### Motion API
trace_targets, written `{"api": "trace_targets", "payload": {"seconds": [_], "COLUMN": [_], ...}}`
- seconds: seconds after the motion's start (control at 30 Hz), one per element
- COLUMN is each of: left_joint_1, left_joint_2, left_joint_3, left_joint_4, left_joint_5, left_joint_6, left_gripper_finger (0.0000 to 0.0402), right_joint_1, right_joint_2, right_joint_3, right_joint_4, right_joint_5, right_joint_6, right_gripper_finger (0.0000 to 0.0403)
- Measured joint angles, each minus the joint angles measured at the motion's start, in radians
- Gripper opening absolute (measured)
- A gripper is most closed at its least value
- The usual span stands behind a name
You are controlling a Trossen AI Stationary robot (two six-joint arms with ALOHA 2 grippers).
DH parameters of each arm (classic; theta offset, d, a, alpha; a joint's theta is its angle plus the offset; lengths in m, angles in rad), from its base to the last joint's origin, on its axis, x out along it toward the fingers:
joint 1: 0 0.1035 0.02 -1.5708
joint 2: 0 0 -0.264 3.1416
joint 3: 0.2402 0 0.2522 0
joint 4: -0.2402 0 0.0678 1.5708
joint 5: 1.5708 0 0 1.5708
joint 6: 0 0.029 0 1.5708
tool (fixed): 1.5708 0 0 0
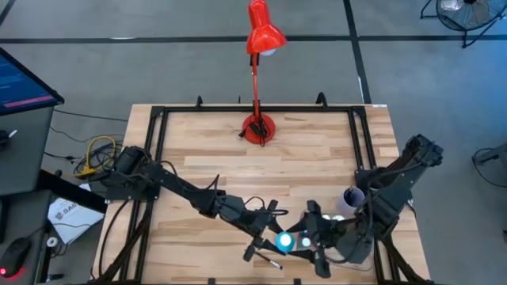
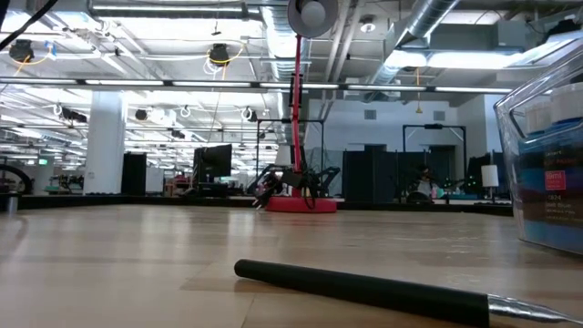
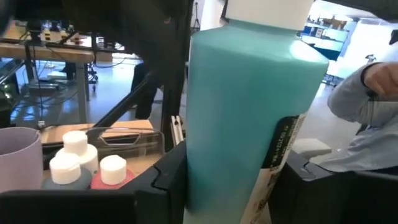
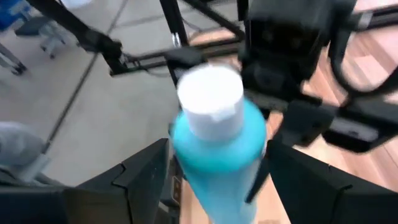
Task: Pick & Place Paint Supplies
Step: Put the light blue paint bottle into the transparent bin
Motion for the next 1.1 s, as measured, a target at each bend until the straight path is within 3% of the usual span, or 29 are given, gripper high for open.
{"api": "trace_targets", "payload": {"seconds": [0.37, 0.67, 0.93, 1.1], "left_joint_1": [-0.002, -0.003, -0.002, -0.002], "left_joint_2": [0.0, -0.002, -0.002, -0.001], "left_joint_3": [-0.002, 0.0, -0.002, -0.002], "left_joint_4": [-0.014, -0.042, -0.049, -0.053], "left_joint_5": [-0.092, -0.108, -0.112, -0.113], "left_joint_6": [-0.026, -0.025, -0.025, -0.027], "left_gripper_finger": [0.0126, 0.0127, 0.0127, 0.0127], "right_joint_1": [-0.045, 0.013, 0.018, 0.008], "right_joint_2": [0.077, 0.074, 0.08, 0.081], "right_joint_3": [0.012, 0.077, 0.083, 0.083], "right_joint_4": [-0.029, -0.109, -0.16, -0.176], "right_joint_5": [0.004, 0.138, 0.15, 0.119], "right_joint_6": [0.005, 0.01, 0.049, 0.074], "right_gripper_finger": [0.0261, 0.0259, 0.0199, 0.0198]}}
